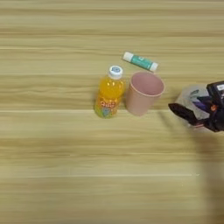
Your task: Move the objects on the table
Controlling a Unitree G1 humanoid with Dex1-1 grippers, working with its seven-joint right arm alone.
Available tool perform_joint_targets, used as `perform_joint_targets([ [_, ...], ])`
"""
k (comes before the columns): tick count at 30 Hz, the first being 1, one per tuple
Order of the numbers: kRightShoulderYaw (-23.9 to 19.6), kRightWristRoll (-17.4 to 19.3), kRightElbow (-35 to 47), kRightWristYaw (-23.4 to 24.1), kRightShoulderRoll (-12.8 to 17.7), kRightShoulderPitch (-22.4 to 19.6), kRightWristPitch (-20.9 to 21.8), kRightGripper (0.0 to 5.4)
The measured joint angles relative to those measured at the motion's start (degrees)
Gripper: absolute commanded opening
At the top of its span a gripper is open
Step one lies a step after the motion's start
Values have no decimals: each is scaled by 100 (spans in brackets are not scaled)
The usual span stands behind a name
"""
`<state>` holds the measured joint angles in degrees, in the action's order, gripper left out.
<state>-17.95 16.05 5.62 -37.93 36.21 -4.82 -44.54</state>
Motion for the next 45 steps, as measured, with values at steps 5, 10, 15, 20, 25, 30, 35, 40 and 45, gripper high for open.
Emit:
perform_joint_targets([
  [5, -42, 32, 707, 22, -42, 417, -3, 537],
  [10, -52, 35, 1634, 124, -160, 1020, 11, 537],
  [15, -44, 26, 2139, 155, -309, 1387, 141, 537],
  [20, 108, -2, 2435, 262, -511, 1550, 274, 537],
  [25, 271, -35, 2609, 382, -637, 1655, 399, 537],
  [30, 567, -48, 2822, 389, -781, 1956, 452, 537],
  [35, 983, -99, 2851, 380, -888, 2168, 530, 537],
  [40, 1367, -131, 2853, 364, -948, 2267, 640, 537],
  [45, 1627, -248, 2843, 383, -1002, 2336, 820, 537],
])
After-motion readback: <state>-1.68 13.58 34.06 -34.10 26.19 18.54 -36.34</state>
